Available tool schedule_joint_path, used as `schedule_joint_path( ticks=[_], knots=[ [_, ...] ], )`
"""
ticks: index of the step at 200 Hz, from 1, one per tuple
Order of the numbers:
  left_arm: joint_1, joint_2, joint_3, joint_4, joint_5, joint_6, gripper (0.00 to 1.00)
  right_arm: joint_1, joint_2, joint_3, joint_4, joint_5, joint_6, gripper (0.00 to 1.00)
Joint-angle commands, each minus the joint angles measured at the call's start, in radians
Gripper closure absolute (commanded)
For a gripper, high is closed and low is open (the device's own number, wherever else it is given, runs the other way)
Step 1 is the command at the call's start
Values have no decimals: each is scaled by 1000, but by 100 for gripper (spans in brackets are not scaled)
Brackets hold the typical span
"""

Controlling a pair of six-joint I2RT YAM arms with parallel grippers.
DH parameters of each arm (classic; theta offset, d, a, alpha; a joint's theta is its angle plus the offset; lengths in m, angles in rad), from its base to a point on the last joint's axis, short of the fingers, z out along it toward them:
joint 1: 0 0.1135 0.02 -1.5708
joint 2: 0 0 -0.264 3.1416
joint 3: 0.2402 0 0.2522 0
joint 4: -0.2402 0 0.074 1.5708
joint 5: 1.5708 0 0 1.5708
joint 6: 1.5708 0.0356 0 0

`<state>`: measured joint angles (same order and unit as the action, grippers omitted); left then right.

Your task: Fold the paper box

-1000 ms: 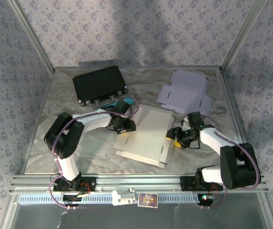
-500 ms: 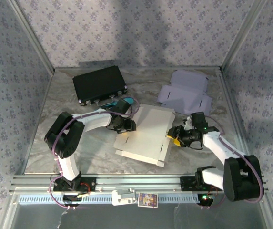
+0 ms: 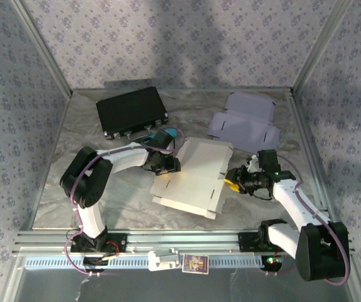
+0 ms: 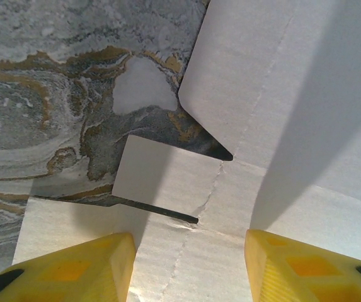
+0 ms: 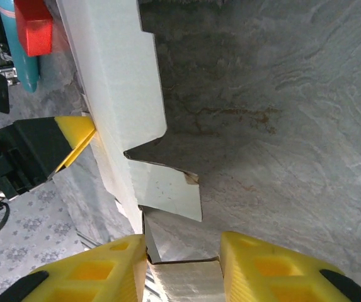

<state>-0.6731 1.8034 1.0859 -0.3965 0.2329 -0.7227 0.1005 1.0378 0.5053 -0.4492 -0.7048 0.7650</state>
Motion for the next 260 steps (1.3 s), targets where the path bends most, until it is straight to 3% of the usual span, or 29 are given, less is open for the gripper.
schedule_joint_path(
  ticks=[1, 92, 135, 170, 200, 232, 260],
  knots=[
    [10, 40, 11, -44, -4, 22, 49, -8, -34, 10, -26, -43, 43, 65],
    [15, 31, 12, -51, -6, 24, 49, -11, -130, 54, -62, -91, 118, 67],
    [17, 31, 21, -56, -4, 26, 49, -12, -150, 58, -73, -92, 131, 82],
    [17, 30, 25, -60, -2, 27, 50, -10, -142, 70, -83, -70, 129, 100],
    [17, 9, 31, -67, -4, 25, 50, 0, -128, 103, -102, -39, 124, 100],
    [17, -129, 59, -143, -83, 10, 33, 20, -96, 180, -137, 7, 146, 100],
    [8, -342, 67, -193, -205, 59, 26, 29, -70, 257, -147, 49, 227, 100]
  ],
)
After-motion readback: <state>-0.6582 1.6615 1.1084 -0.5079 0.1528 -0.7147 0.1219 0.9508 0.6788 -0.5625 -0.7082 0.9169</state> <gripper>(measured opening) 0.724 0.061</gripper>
